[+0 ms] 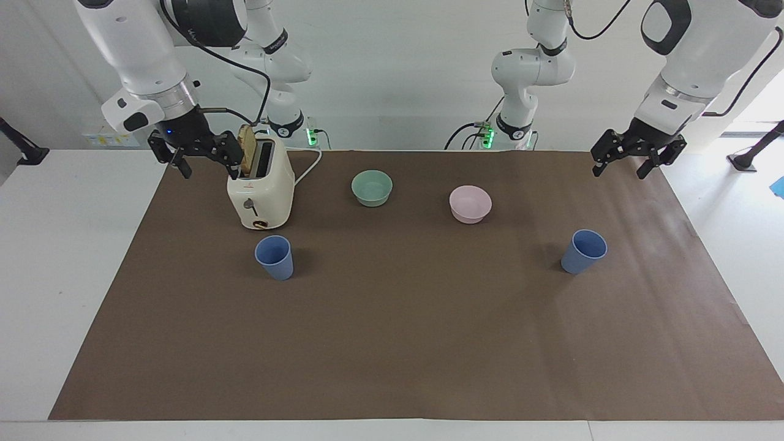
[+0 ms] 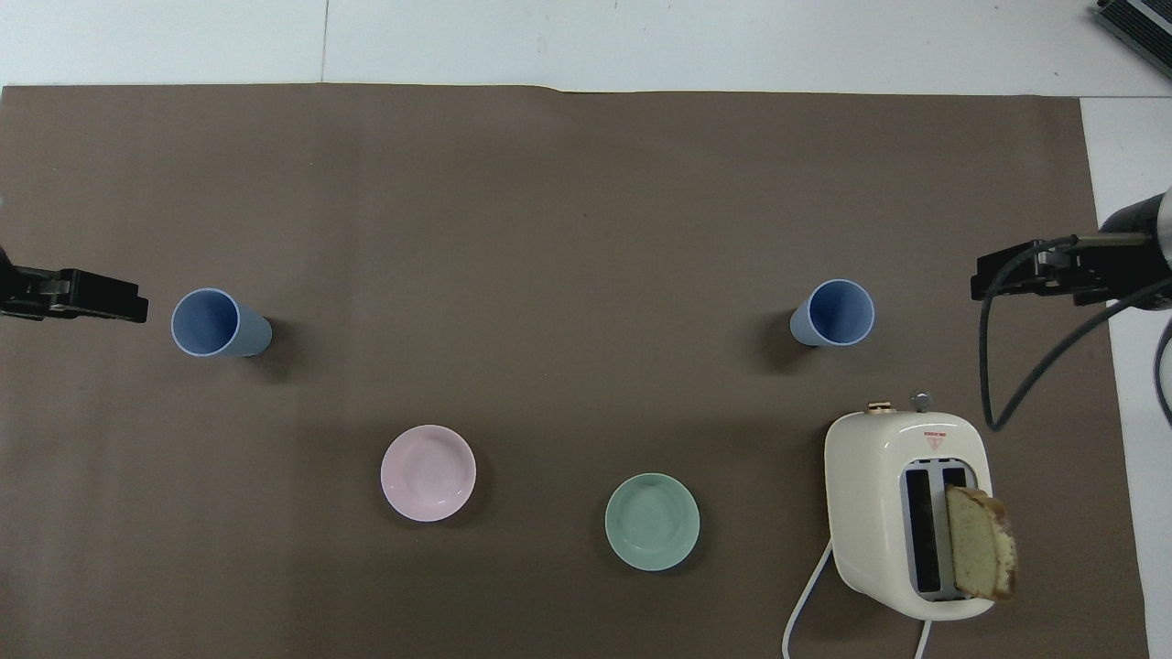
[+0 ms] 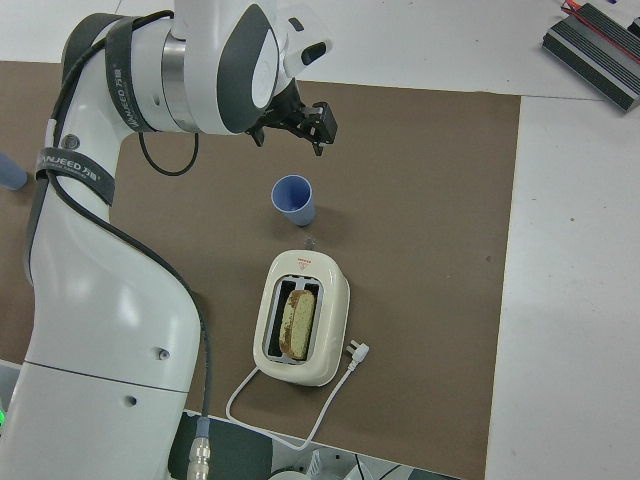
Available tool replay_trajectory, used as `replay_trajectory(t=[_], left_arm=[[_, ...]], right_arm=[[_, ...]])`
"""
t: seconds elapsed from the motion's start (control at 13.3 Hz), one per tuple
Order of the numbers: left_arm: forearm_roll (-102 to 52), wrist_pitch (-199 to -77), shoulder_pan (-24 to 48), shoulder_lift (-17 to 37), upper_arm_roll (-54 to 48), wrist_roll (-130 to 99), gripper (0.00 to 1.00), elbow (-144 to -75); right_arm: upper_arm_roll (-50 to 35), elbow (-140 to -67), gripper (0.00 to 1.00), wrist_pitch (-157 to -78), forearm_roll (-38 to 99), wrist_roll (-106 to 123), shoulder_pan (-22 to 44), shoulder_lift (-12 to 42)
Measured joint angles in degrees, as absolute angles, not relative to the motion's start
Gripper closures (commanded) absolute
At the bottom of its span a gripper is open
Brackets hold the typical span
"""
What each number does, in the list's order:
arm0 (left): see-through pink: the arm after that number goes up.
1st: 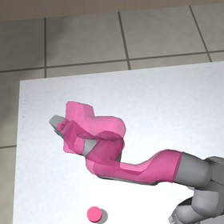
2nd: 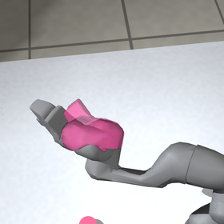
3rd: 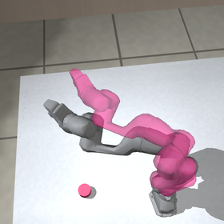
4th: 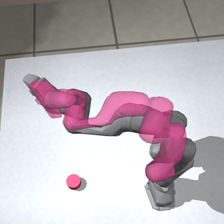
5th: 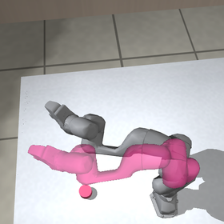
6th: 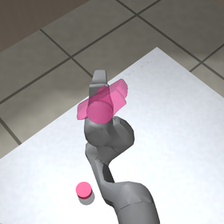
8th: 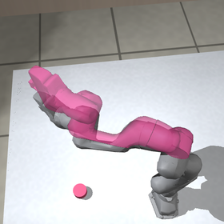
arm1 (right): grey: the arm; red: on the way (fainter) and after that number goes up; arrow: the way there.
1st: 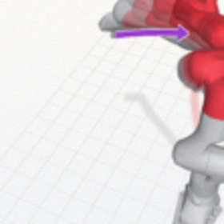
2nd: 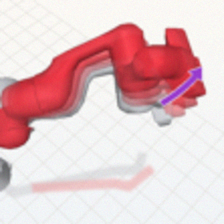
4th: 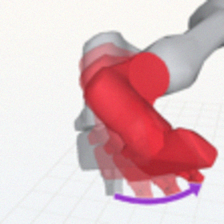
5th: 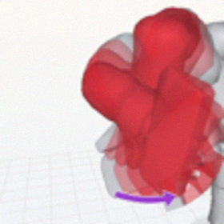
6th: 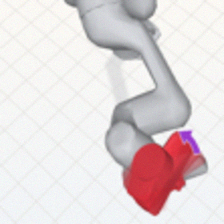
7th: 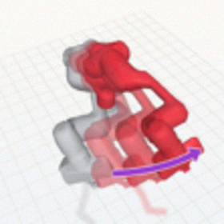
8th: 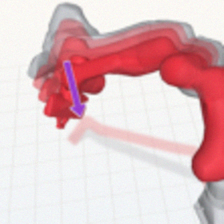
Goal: Stack blue cups with both arms
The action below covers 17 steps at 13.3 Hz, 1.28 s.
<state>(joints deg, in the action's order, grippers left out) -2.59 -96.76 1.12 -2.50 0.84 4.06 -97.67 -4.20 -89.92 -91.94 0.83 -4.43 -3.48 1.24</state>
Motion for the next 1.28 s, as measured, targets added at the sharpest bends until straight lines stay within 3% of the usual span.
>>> replay_trajectory(t=[0.68,1.2,1.28], left_arm=[[-2.59,-115.12,-3.46,8.17,0.95,4.06,0.00,-105.45],[-2.59,-121.65,-3.96,9.17,0.84,4.06,0.00,-112.89],[-2.59,-121.93,-3.96,9.16,0.78,4.06,0.20,-113.41]], right_arm=[[-4.20,-89.92,0.00,-91.94,0.83,-4.43,-3.48,1.24],[-4.20,-89.92,0.00,-91.94,0.83,-4.43,-3.48,1.24],[-4.20,-89.92,0.00,-91.94,0.83,-4.43,-3.48,1.24]])
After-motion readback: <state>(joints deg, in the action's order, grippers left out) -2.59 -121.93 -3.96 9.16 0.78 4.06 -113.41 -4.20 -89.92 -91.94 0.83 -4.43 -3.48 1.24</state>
